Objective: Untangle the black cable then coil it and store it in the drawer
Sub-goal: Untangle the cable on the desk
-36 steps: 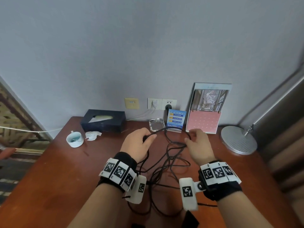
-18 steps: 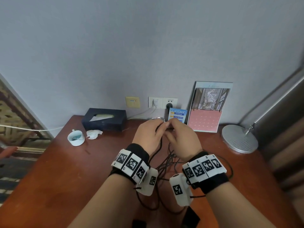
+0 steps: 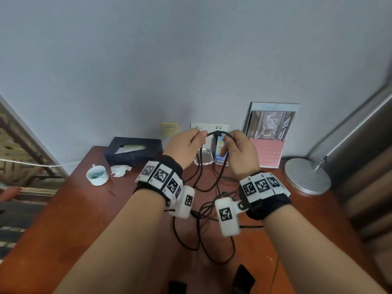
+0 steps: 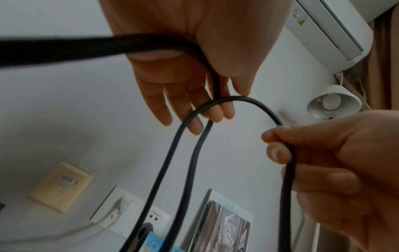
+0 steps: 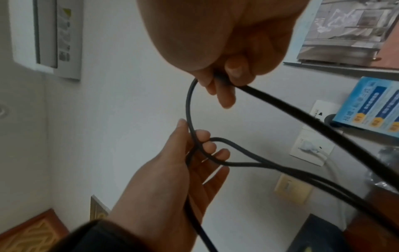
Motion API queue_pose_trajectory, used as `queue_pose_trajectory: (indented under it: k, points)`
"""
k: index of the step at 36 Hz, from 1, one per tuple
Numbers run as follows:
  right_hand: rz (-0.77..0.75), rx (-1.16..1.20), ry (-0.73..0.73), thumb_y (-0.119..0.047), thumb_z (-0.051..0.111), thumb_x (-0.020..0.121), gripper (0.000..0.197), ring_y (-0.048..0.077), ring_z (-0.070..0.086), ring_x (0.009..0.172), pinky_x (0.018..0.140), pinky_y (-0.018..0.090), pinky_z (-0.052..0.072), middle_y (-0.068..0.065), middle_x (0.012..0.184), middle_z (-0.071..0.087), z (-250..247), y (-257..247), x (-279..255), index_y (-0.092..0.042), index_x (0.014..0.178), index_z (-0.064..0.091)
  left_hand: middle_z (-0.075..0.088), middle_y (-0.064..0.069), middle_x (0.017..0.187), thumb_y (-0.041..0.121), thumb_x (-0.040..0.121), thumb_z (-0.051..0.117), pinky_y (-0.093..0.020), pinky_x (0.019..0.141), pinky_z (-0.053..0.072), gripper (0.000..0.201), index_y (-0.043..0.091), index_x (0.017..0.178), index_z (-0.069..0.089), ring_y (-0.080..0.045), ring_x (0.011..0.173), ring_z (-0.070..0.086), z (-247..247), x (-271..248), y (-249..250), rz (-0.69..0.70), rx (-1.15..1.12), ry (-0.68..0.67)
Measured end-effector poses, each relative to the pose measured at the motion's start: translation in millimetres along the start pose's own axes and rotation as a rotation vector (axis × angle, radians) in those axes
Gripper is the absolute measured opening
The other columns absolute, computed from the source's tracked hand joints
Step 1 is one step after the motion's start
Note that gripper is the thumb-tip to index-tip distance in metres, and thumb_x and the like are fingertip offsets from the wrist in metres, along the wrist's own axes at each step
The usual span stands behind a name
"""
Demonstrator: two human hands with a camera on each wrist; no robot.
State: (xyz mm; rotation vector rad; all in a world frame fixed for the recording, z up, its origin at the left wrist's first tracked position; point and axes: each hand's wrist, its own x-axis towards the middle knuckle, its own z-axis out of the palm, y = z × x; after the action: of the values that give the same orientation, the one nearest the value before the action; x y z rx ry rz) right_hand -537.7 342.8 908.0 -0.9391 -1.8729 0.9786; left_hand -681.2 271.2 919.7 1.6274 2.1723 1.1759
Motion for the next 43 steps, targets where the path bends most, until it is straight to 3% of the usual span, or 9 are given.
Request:
queue_pose_trajectory:
  k: [8,11,15,18,20,22,28,32,43]
  points:
    - [0.221,0.586,0.088,-0.008,0.039,0.099,0.024,0.011,0.026,0.029,0.035,0.013,0.019,0.002,0.049,0.058,-3.8,-16.9,18.4,-0.012,0.077,0.047,0.071,0.004,0.094,0.021,0.092,0.062,-0.022,0.077,0.043,0.011,0.016,0.101,0.068,-0.014,0.089,0.063,-6.7,13.4,-0.3,0.041,-0.068,-0.016]
    - [0.213,0.630,0.095,-0.008,0.037,0.100,0.025,0.011,0.027,0.028,0.036,0.014,0.018,-0.001,0.049,0.059,-4.1,-14.5,13.0,-0.011,0.077,0.046,0.070,0.001,0.095,0.019,0.095,0.057,-0.011,0.071,0.038,0.012,0.016,0.102,0.067,-0.015,0.089,0.063,-2.4,7.6,-3.0,0.040,-0.047,-0.021]
    - [0.207,0.523,0.125,-0.010,0.040,0.099,0.024,0.008,0.035,0.032,0.036,0.017,0.026,-0.003,0.052,0.061,-7.8,-2.7,6.1,-0.015,0.078,0.050,0.068,-0.003,0.088,0.023,0.097,0.055,-0.016,0.064,0.037,0.014,0.013,0.098,0.065,-0.017,0.080,0.060,0.7,-0.9,-1.5,0.042,-0.040,0.019]
    - [0.137,0.117,0.173,-0.015,0.048,0.094,0.014,0.009,0.057,0.065,0.066,0.030,0.047,-0.001,0.085,0.068,-16.1,11.4,5.3,-0.020,0.094,0.060,0.067,0.001,0.088,0.023,0.096,0.057,-0.016,0.068,0.038,0.015,0.012,0.096,0.068,-0.013,0.081,0.058,-0.9,-6.5,0.2,0.063,-0.048,0.102]
    - [0.098,-0.229,0.137,-0.015,0.054,0.091,0.032,0.020,0.057,0.104,0.091,0.032,0.044,0.008,0.122,0.055,-22.4,14.3,3.9,-0.018,0.123,0.055,0.067,0.005,0.089,0.023,0.095,0.059,-0.018,0.072,0.040,0.015,0.014,0.097,0.070,-0.010,0.082,0.057,-0.9,-9.8,1.5,0.065,-0.063,0.137]
    - [0.001,-0.394,0.081,-0.012,0.059,0.087,0.053,0.025,0.049,0.118,0.096,0.032,0.041,0.012,0.136,0.039,-23.4,10.8,0.6,-0.015,0.138,0.044,0.069,0.004,0.093,0.023,0.094,0.060,-0.019,0.075,0.041,0.015,0.015,0.100,0.071,-0.010,0.085,0.058,2.0,-10.8,2.9,0.074,-0.051,0.138]
    - [-0.389,-0.429,-0.047,0.002,0.058,0.072,0.046,0.031,0.055,0.100,0.086,0.037,0.047,0.013,0.113,0.052,1.2,-11.0,-9.9,-0.008,0.116,0.060,0.067,0.003,0.087,0.014,0.088,0.064,-0.032,0.077,0.046,0.009,0.014,0.095,0.070,-0.019,0.085,0.061,14.7,-14.4,19.9,0.169,-0.080,0.087]
    - [-0.370,-0.465,0.022,0.003,0.054,0.074,0.036,0.033,0.054,0.090,0.071,0.037,0.045,0.014,0.102,0.053,7.1,-19.8,-11.5,-0.006,0.109,0.061,0.061,0.007,0.081,0.011,0.087,0.063,-0.025,0.071,0.040,0.010,0.017,0.092,0.069,-0.016,0.081,0.058,12.4,-13.9,24.8,0.178,-0.116,0.067]
    - [-0.286,-0.422,-0.041,-0.019,0.040,0.099,0.022,0.031,0.060,0.082,0.067,0.038,0.046,0.012,0.093,0.065,-2.8,-12.3,-3.3,-0.008,0.103,0.058,0.066,0.016,0.098,0.010,0.086,0.066,-0.012,0.086,0.044,0.022,0.024,0.103,0.067,-0.004,0.095,0.061,7.8,-16.8,17.6,0.153,-0.235,0.084]
